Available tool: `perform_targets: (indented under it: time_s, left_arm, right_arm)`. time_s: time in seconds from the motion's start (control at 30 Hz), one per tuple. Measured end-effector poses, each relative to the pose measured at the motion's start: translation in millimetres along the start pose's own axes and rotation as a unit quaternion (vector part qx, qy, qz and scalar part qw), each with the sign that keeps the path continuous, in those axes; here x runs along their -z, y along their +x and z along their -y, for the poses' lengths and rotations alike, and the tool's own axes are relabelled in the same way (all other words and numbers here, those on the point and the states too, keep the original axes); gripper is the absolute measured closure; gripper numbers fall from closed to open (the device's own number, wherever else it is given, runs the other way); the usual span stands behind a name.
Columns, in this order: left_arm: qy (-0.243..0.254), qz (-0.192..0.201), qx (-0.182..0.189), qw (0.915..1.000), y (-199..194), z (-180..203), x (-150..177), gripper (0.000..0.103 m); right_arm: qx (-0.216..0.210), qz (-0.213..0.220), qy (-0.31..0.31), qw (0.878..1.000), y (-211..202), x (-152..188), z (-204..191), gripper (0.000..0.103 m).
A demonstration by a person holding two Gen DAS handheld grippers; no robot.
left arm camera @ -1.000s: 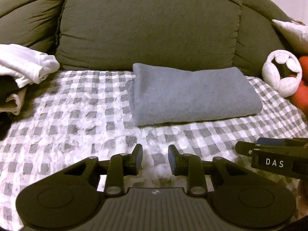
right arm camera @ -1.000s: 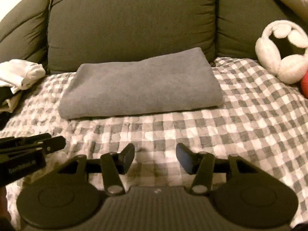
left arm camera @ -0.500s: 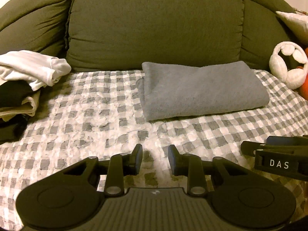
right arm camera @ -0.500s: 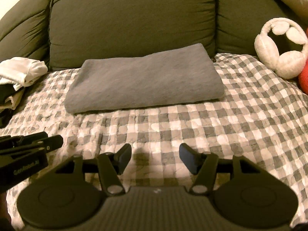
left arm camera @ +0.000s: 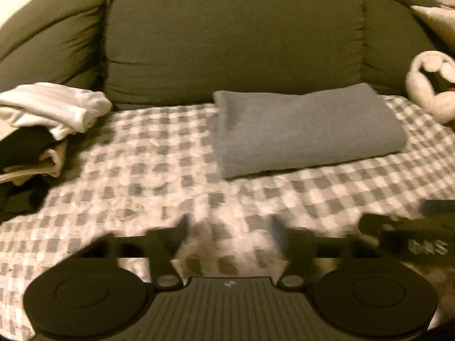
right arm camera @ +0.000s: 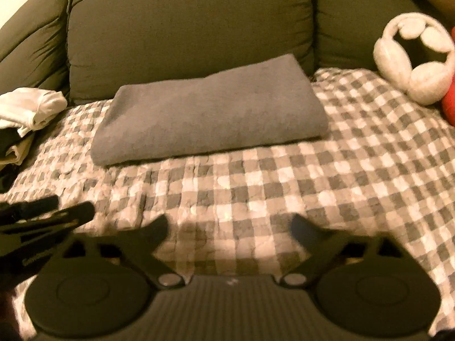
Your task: Fold clothes
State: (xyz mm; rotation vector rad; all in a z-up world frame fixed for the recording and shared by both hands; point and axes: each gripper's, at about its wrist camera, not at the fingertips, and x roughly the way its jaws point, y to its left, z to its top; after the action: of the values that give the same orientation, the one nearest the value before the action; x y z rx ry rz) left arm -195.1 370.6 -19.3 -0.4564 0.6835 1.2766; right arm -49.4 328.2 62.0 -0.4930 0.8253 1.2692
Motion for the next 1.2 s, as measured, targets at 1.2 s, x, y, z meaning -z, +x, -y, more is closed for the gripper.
perform_targets:
  time_s: [1.2]
  left_arm:
    - [-0.027, 0.037, 0.037, 0.9983, 35.5, -4.4, 19.9, 0.0]
  right_arm:
    - [0.037, 0.085, -0.037, 0.995, 11.6, 26.1, 6.6, 0.0]
